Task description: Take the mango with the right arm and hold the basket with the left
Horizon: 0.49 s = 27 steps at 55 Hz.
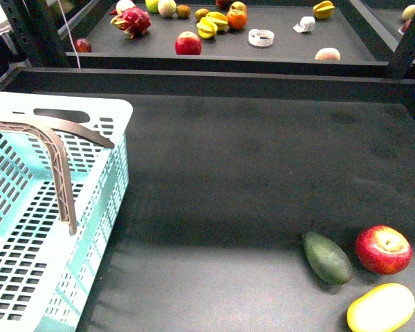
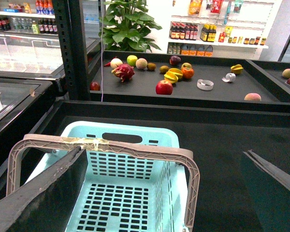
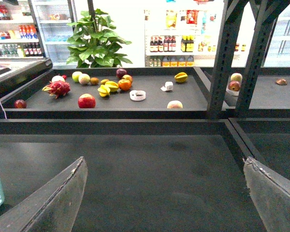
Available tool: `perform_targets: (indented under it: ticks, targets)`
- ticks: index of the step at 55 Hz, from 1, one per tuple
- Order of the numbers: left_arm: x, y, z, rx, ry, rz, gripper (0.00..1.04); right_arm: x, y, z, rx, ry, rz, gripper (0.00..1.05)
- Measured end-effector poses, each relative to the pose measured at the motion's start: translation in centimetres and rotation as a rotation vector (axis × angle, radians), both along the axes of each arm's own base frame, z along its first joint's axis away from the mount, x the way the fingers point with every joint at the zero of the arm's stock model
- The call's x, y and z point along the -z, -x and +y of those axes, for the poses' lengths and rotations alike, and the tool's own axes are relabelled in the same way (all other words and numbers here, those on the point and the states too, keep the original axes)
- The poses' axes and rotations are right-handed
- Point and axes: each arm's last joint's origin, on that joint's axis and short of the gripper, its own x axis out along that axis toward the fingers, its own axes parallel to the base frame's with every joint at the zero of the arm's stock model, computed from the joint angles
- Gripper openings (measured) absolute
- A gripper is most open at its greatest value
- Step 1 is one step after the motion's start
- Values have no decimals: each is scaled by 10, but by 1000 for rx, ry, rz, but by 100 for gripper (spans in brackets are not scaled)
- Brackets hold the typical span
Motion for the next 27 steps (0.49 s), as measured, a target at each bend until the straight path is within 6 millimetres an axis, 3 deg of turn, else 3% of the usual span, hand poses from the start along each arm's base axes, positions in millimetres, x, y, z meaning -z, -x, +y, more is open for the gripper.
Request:
perform_targets:
  ticks: [27]
  targets:
    - [0,0,0,0,0,0,99,0,0,0,0,0,0,97]
